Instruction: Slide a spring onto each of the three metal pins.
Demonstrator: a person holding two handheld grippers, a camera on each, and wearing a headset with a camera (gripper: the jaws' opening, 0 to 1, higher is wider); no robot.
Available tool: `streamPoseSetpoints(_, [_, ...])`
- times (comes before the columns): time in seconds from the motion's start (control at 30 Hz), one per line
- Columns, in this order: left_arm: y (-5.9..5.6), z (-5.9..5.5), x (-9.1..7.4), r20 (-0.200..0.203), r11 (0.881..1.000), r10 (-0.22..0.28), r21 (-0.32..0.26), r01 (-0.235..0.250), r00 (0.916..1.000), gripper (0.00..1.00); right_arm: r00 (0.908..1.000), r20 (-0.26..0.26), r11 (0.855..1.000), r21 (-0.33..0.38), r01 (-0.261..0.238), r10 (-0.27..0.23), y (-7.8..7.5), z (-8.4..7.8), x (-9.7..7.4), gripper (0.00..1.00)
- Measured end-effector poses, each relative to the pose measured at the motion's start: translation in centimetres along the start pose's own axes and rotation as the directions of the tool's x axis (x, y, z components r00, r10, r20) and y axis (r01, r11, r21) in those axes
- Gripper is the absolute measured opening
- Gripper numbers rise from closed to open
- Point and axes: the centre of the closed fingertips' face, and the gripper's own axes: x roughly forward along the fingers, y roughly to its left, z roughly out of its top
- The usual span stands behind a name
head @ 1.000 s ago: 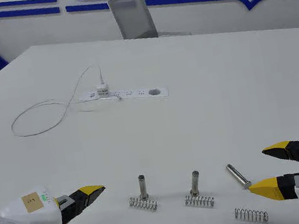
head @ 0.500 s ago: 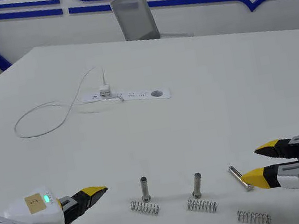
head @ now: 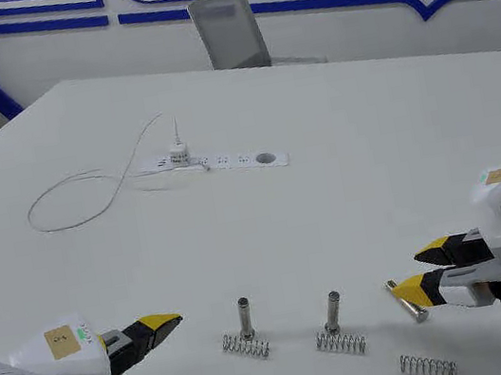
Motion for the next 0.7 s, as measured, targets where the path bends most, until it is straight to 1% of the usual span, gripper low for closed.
streamPoseSetpoints(0.27, [0.0,-0.1,0.1,0.0,1.0,-0.001,-0.002,0.001,1.0,0.84,0.9983,-0.054,1.0,0.01,0.023,-0.023,0.0,-0.5,1.0,0.31])
streamPoseSetpoints(0.7, [0.1,-0.2,0.2,0.001,1.0,-0.004,-0.006,0.004,1.0,0.83,0.9911,-0.126,0.996,0.071,0.051,-0.041,-0.4,-1.5,2.6,0.24])
